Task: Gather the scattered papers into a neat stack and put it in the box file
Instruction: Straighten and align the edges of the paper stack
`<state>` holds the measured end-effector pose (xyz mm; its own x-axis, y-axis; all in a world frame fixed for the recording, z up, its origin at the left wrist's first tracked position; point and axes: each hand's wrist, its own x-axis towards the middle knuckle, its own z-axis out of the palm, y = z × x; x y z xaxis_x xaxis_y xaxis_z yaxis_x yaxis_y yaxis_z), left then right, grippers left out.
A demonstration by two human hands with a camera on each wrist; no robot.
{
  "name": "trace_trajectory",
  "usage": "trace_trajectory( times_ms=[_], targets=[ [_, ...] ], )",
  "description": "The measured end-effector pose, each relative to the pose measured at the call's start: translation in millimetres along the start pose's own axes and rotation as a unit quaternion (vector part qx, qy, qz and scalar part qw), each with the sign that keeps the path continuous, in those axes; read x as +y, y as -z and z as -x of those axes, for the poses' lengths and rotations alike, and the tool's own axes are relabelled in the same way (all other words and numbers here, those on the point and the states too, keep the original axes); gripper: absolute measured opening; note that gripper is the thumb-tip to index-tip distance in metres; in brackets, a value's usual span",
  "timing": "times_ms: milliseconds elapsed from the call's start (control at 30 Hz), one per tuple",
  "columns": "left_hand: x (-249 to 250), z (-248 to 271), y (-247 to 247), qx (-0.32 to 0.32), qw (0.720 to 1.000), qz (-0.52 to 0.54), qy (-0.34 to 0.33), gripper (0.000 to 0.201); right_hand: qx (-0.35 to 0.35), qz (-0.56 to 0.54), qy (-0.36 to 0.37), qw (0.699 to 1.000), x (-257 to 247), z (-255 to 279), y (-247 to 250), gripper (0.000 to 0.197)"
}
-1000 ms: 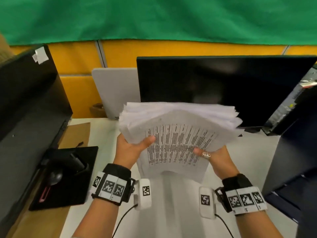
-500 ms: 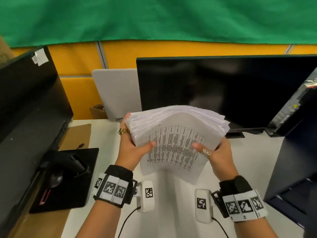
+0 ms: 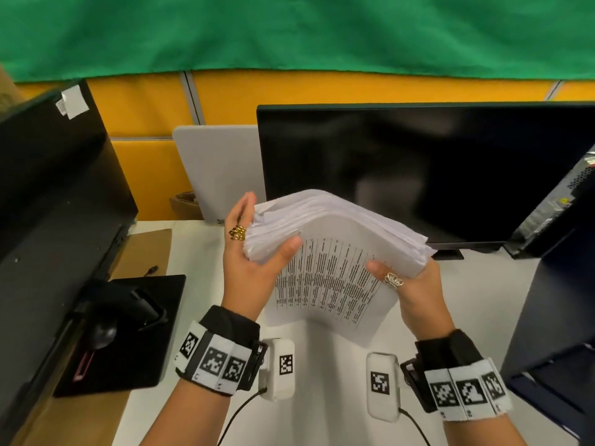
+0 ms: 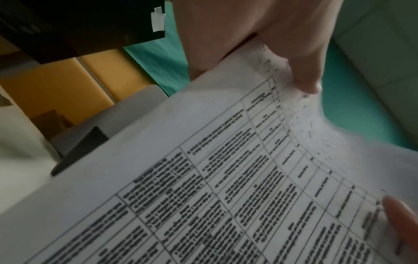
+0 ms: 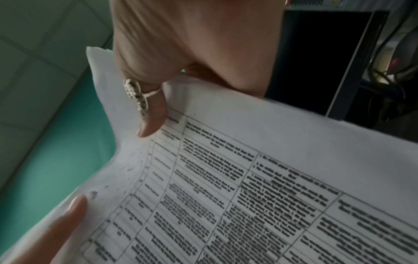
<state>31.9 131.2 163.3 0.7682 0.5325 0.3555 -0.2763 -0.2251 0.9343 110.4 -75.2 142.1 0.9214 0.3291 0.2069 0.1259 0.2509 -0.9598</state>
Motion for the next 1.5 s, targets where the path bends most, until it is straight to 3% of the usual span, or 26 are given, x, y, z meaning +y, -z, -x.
trace_trajectory(
  times_ms=[167,267,333,433,567,633,733,933,1000,1033,1100,1167,1233,1400,1500],
  targets=[
    [-0.8,-4.5,3.6,-0.05,0.999,0.01,-0.005,0.105,0.011,-0.012,0.009,1.0,-0.4,-0.7,-0.8,0.046],
    [-1.6,-3.7,6.3,-0.006,0.999,0.0,-0.037,0.109,0.025,-0.004,0.008,1.0,0.5,0.0,0.7,0.04],
    [-1.7,-1.4,7.1,0.041,0.995,-0.021,-0.084,0.099,0.024,0.001,0.012,1.0,0.9,-0.5,-0.6,0.037],
    [-4.1,2.1,10.7,0.069,0.972,-0.155,-0.165,0.066,0.02,0.002,0.012,1.0,1.3,-0.7,-1.4,0.037],
    [1.4,2.6,19.5,0.09,0.95,-0.235,-0.186,0.046,0.005,0.002,0.009,1.0,0.9,-0.3,-2.9,0.053],
    [5.4,1.9,23.4,0.082,0.94,-0.267,-0.196,0.043,0.003,0.005,0.007,1.0,1.7,-0.3,-3.2,0.05],
    [8.3,3.2,25.0,0.077,0.912,-0.329,-0.232,0.04,0.008,-0.001,0.011,1.0,1.7,0.0,-3.0,0.046],
    [0.0,7.9,20.3,0.168,0.826,-0.384,-0.378,0.038,0.019,0.002,0.008,1.0,2.5,1.4,-2.0,0.032],
    [-3.9,7.5,19.6,0.185,0.812,-0.378,-0.404,0.038,0.023,0.005,0.011,1.0,1.9,1.7,-1.7,0.033],
    [-4.0,8.1,19.2,0.18,0.821,-0.364,-0.402,0.039,0.025,0.004,0.011,1.0,2.3,1.9,-1.6,0.035],
    [-0.7,10.3,17.9,0.14,0.871,-0.31,-0.354,0.042,0.025,0.006,0.011,1.0,2.8,1.8,-1.9,0.035],
    [4.9,11.1,19.1,0.088,0.935,-0.235,-0.249,0.047,0.022,0.006,0.011,1.0,2.9,1.6,-2.1,0.034],
    [9.1,11.0,21.9,0.047,0.978,-0.156,-0.133,0.048,0.02,0.006,0.011,1.0,2.6,1.8,-1.0,0.035],
    [9.8,11.9,21.1,-0.052,0.999,-0.005,-0.001,0.03,0.005,0.013,-0.002,1.0,2.8,1.6,3.9,0.038],
    [6.3,11.2,15.8,-0.047,0.997,0.05,0.031,0.037,-0.004,0.022,-0.013,1.0,3.2,0.8,7.4,0.045]
  ],
)
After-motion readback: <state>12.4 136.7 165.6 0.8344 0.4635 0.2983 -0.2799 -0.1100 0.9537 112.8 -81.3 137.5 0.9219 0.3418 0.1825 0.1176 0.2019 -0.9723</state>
